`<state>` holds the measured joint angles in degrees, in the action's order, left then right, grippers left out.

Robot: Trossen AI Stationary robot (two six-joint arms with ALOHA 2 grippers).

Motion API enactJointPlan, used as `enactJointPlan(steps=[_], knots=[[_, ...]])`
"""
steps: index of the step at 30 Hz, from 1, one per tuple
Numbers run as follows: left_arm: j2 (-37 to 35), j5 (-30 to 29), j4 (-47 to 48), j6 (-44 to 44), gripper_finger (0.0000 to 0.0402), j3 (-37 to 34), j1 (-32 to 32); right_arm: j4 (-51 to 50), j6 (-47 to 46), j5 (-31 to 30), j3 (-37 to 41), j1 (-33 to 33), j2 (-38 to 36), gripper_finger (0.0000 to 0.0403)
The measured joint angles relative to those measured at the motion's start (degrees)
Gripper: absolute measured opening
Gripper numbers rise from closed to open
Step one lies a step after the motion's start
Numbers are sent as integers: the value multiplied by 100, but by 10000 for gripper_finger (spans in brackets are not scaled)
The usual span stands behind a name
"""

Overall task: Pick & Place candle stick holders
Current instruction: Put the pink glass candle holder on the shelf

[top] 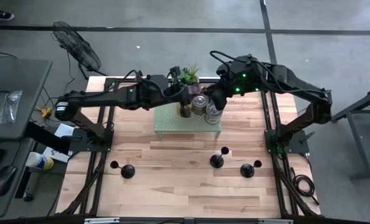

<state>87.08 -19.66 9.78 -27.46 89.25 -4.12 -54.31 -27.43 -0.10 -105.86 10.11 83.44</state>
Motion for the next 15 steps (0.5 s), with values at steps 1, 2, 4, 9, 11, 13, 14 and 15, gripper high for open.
enactJointPlan(steps=[1,2,4,9,11,13,14,15], knots=[[-36,-2,123,59,124,-4,0,-6,30,0,2,13,-14,136],[-43,-16,145,136,124,-7,0,-5,46,-4,2,30,-64,148],[-90,-28,179,348,124,-9,0,-83,67,-4,2,100,-157,171],[-399,-57,657,1101,124,-11,0,-489,88,-227,-2,309,-459,210],[-467,-120,778,1395,124,-3,0,-714,97,-495,0,374,-571,216],[-521,-291,1091,1660,124,-11,2,-890,105,-760,0,407,-655,217],[-528,-412,1130,1790,124,-13,2,-978,110,-868,0,433,-705,217],[-529,-489,1123,1929,124,-11,2,-1069,134,-962,0,463,-734,216]])
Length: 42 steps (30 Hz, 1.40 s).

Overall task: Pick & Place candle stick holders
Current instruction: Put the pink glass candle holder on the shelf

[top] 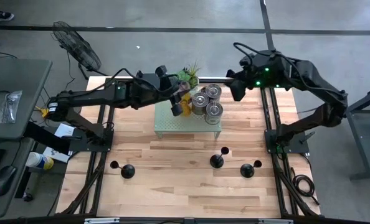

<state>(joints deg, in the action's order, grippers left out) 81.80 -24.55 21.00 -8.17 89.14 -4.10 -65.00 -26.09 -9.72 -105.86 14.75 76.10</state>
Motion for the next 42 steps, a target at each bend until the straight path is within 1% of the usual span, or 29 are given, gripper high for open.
enactJointPlan(steps=[4,7,9,12,16,18,21,25,28,31,36,38,42], knots=[[-37,-191,183,513,124,0,41,-280,116,-326,1,59,-79,216],[-37,-641,269,751,124,-15,214,-410,264,-381,2,132,-112,216],[-51,-995,137,903,124,-168,380,-425,390,-383,2,192,-124,216],[-195,-1415,151,1252,124,-527,654,-434,602,-386,2,274,-145,216],[-387,-2218,-161,1860,124,-1212,1157,-416,687,-354,4,411,-177,216],[-385,-2655,-650,2122,124,-1527,1435,-415,672,-340,4,448,-218,216],[-439,-3386,-1046,2392,124,-1967,1832,-415,565,-369,4,455,-273,216],[-438,-4033,-1639,2650,124,-2427,2195,-379,372,-363,4,450,-308,216],[-430,-4349,-1914,2886,124,-2702,2315,-364,280,-367,4,450,-315,216],[-435,-4512,-2113,3163,124,-2988,2363,-362,225,-404,4,452,-315,216],[-219,-4530,-2694,3401,124,-3331,2284,-361,219,-522,4,452,-315,216],[-61,-4428,-3045,3407,124,-3346,2266,-370,223,-518,4,452,-321,216],[271,-4457,-3719,3225,124,-3357,2123,-371,436,-520,4,458,-335,216]])
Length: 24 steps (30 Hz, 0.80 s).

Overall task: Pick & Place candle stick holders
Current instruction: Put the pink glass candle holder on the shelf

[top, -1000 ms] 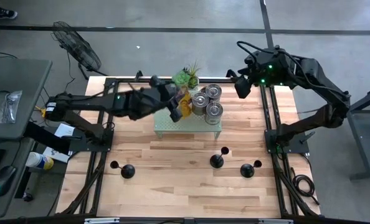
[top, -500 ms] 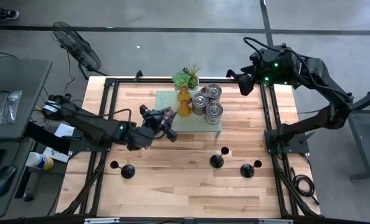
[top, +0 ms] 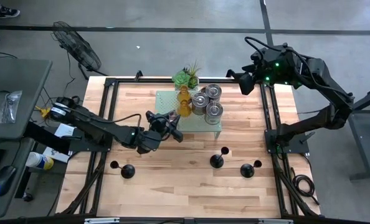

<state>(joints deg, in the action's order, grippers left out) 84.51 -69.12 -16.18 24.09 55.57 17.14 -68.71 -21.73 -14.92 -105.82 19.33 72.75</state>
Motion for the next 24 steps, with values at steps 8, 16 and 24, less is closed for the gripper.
enactJointPlan(steps=[8,16,24], knots=[[647,-11,-778,-329,124,2,-269,-2,319,4,0,73,2,216],[1172,-372,-1085,-322,124,4,-250,-4,634,7,0,73,2,216],[1371,-577,-1153,-283,124,8,-322,-4,765,71,0,73,2,216]])
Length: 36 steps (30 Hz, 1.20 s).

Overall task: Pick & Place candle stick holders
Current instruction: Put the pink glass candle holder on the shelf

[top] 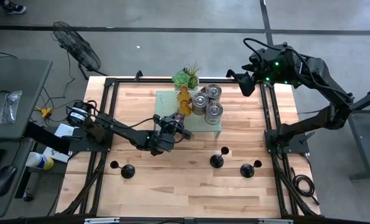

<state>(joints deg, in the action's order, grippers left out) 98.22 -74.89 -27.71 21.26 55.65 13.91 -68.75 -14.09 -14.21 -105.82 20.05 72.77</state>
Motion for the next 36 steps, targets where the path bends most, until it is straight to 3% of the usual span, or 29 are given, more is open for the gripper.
enactJointPlan(steps=[36], knots=[[298,360,-297,-164,124,180,-166,39,194,277,0,0,2,216]])
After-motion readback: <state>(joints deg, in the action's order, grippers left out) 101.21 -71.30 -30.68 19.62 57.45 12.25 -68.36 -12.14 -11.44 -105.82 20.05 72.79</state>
